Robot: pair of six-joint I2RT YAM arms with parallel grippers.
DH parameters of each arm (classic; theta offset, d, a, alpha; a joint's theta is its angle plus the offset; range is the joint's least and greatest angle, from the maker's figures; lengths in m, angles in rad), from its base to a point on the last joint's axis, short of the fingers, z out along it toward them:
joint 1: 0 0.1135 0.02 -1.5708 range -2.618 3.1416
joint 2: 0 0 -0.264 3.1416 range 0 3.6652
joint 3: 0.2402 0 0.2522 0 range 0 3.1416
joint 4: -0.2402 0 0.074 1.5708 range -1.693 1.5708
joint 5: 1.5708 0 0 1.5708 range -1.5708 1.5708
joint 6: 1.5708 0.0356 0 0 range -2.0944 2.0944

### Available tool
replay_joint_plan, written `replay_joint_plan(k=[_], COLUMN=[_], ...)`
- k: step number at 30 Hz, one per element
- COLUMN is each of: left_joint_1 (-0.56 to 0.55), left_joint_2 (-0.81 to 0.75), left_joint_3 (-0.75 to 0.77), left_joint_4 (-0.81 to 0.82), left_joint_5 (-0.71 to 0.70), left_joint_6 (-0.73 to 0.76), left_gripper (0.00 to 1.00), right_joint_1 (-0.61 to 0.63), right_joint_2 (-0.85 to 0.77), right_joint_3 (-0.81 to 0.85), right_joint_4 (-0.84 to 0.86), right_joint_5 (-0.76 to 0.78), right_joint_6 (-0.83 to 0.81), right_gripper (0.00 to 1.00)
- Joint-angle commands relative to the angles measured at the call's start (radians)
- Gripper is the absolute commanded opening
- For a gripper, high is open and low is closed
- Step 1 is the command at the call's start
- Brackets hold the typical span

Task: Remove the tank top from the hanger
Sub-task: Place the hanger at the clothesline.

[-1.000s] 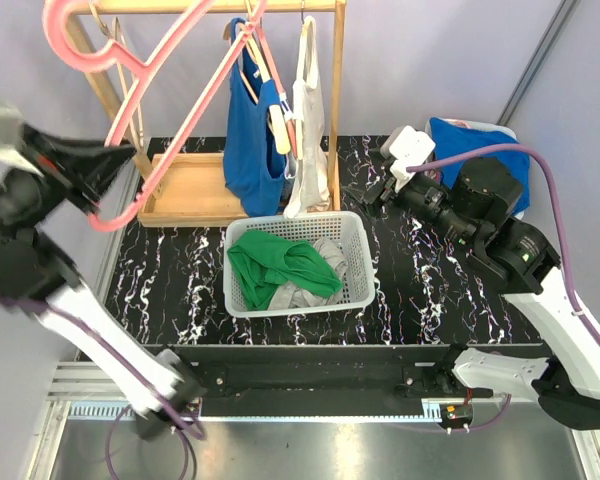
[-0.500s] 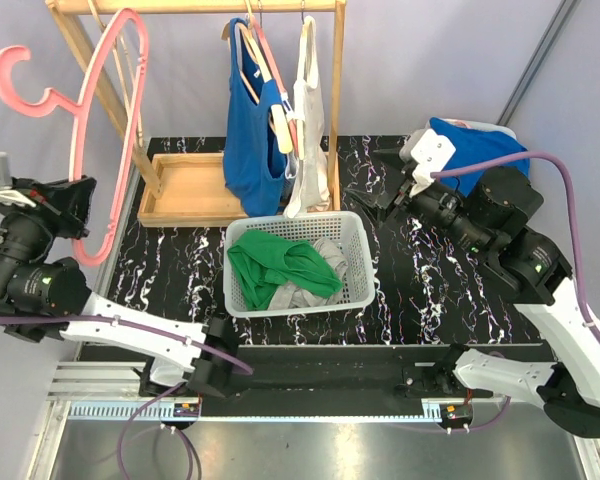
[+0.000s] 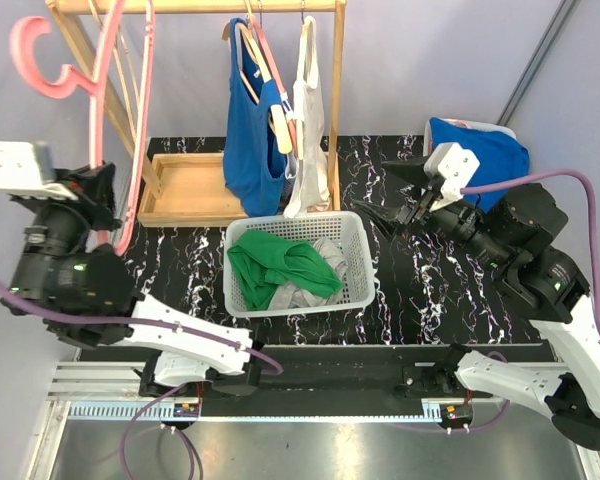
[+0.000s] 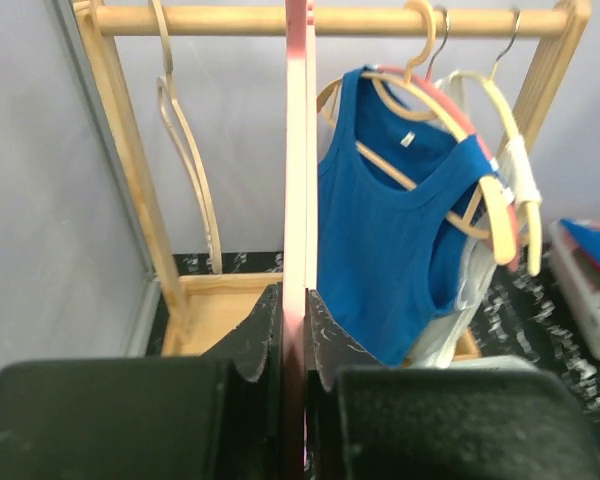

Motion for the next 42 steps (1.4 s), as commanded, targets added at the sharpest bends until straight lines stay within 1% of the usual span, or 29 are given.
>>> replay_joint_plan(k=[1, 6, 7, 9, 11, 14, 15, 16, 17, 18, 19, 20, 21, 22, 24, 25, 27, 28, 29, 30, 31, 32, 34, 36, 38, 39, 40, 41, 42], left_joint_1=[-0.027, -0.025, -0.025, -0.025, -0.024, 0.057, 0.142, 0.192, 0.255, 0.454, 0.561, 0.658, 0.788, 0.816, 0.688, 0.662, 0.517, 0.428, 0.262, 0.201, 0.17, 0.131, 0.09, 0.009, -0.092, -0.154, -0.221, -0.324, -0.353], left_joint_2=[0.046, -0.008, -0.002, -0.002, -0.017, -0.043, -0.037, -0.033, -0.039, -0.042, -0.039, -0.002, 0.036, 0.073, 0.122, 0.151, 0.252, 0.275, 0.289, 0.291, 0.289, 0.282, 0.254, 0.191, 0.24, 0.26, 0.259, 0.256, 0.266], left_joint_3=[0.027, -0.025, -0.031, -0.036, -0.037, -0.013, -0.007, -0.008, -0.002, 0.019, 0.064, 0.14, 0.163, 0.191, 0.222, 0.265, 0.445, 0.49, 0.559, 0.6, 0.651, 0.761, 0.823, 0.84, 0.883, 0.942, 0.941, 0.888, 0.932], left_joint_4=[-0.203, -0.174, -0.155, -0.154, -0.156, -0.165, -0.144, 0.037, 0.188, 0.349, 0.648, 0.791, 0.942, 1.002, 0.79, 0.765, 0.687, 0.55, 0.454, 0.312, 0.297, 0.285, 0.279, 0.098, 0.073, -0.185, -0.215, -0.193, -0.282], left_joint_5=[-0.15, -0.301, -0.317, -0.352, -0.372, -0.41, -0.414, -0.408, -0.398, -0.382, -0.368, -0.371, -0.486, -0.528, -0.527, -0.532, -0.498, -0.483, -0.47, -0.464, -0.467, -0.467, -0.489, -0.533, -0.585, -0.584, -0.614, -0.642, -0.639], left_joint_6=[0.097, 0.045, 0.023, 0.013, 0.026, -0.007, -0.055, -0.135, -0.376, -0.529, -0.865, -1.053, -1.242, -1.336, -1.235, -1.197, -1.138, -1.004, -0.923, -0.855, -0.813, -0.817, -0.818, -0.759, -0.87, -0.809, -0.7, -0.705, -0.663], left_gripper=[0.0, 0.0, 0.0, 0.0, 0.0, 0.0, 0.0, 0.0, 0.0, 0.0, 0.0, 0.0, 0.0, 0.0, 0.0, 0.0, 0.0, 0.0, 0.0, 0.0, 0.0, 0.0, 0.0, 0.0, 0.0, 0.0, 0.0, 0.0, 0.0], right_joint_1=[0.002, 0.005, 0.013, 0.047, 0.151, 0.278, 0.291, 0.298, 0.305, 0.303, 0.305, 0.303, 0.305, 0.305, 0.305, 0.303, 0.305, 0.305, 0.303, 0.305, 0.303, 0.305, 0.305, 0.305, 0.305, 0.303, 0.303, 0.303, 0.303], right_joint_2=[0.019, 0.022, 0.03, 0.062, 0.087, 0.157, 0.171, 0.171, 0.17, 0.162, 0.154, 0.145, 0.121, 0.112, 0.082, 0.072, 0.049, 0.049, 0.061, 0.07, 0.081, 0.096, 0.096, 0.066, 0.023, 0.013, 0.007, -0.004, -0.005], right_joint_3=[-0.014, -0.106, -0.149, -0.21, -0.303, -0.265, -0.251, -0.222, -0.208, -0.194, -0.182, -0.179, -0.179, -0.173, -0.174, -0.189, -0.227, -0.26, -0.266, -0.271, -0.268, -0.263, -0.252, -0.278, -0.301, -0.312, -0.314, -0.314, -0.317], right_joint_4=[0.055, 0.191, 0.235, 0.424, 0.652, 0.714, 0.72, 0.723, 0.72, 0.713, 0.708, 0.704, 0.694, 0.682, 0.621, 0.613, 0.66, 0.685, 0.711, 0.722, 0.734, 0.742, 0.754, 0.777, 0.8, 0.799, 0.776, 0.767, 0.765], right_joint_5=[-0.093, -0.119, -0.146, -0.156, -0.073, 0.121, 0.181, 0.212, 0.24, 0.296, 0.313, 0.323, 0.338, 0.349, 0.393, 0.41, 0.427, 0.429, 0.43, 0.435, 0.433, 0.427, 0.43, 0.462, 0.485, 0.505, 0.511, 0.511, 0.513], right_joint_6=[0.067, 0.15, 0.24, 0.34, 0.363, 0.261, 0.247, 0.229, 0.224, 0.213, 0.183, 0.166, 0.152, 0.135, 0.118, 0.101, 0.077, 0.066, 0.061, 0.055, 0.05, 0.046, 0.038, 0.024, -0.008, -0.028, -0.029, -0.029, -0.034], right_gripper=[0.78, 0.77, 0.8, 1.0, 1.0, 1.0, 1.0, 1.0, 1.0, 1.0, 1.0, 1.0, 1.0, 1.0, 1.0, 1.0, 1.0, 1.0, 1.0, 1.0, 1.0, 1.0, 1.0, 1.0, 1.0, 1.0, 1.0, 1.0, 1.0])
